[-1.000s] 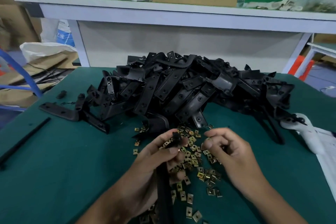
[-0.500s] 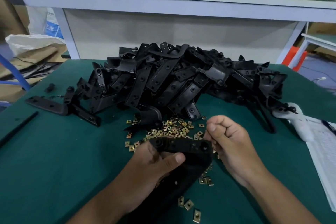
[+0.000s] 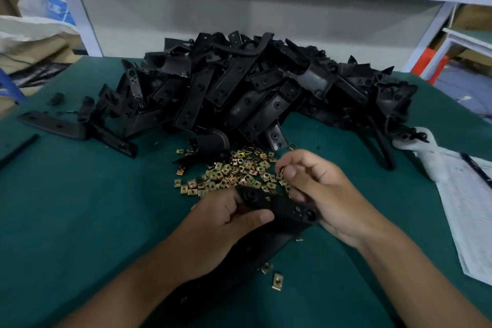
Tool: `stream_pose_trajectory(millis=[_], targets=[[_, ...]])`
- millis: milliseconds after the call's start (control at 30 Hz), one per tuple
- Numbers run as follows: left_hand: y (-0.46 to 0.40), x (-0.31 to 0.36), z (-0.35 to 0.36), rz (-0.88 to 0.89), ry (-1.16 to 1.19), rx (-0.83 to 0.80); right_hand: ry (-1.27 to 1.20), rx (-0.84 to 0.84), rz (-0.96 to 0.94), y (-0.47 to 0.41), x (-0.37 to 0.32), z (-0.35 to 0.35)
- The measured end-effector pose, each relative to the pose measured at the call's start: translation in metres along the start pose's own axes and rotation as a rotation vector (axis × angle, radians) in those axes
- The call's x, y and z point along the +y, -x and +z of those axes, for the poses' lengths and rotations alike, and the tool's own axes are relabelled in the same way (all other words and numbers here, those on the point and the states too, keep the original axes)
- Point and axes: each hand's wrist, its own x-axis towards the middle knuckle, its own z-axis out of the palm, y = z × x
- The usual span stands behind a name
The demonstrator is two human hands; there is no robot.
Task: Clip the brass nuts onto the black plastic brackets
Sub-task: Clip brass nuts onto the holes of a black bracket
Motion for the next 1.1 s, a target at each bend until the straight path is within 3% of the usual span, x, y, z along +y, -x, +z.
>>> stream_pose_trajectory(millis=[200, 600, 1100], targets=[[0.0027, 0.0046, 0.0009, 0.071, -0.099, 0.045, -0.016, -0.103, 0.011, 0.0017, -0.0003, -0.0012], [0.0015, 0.0025, -0.0011, 0.125, -0.314, 0.059, 0.051, -0.062, -0.034, 0.0018, 0.0018, -0.0012], [-0.0012, -0.0023, -0.0018, 0.105, -0.122, 0.104, 0.142, -0.074, -0.01, 0.0034, 0.0009, -0.0037]])
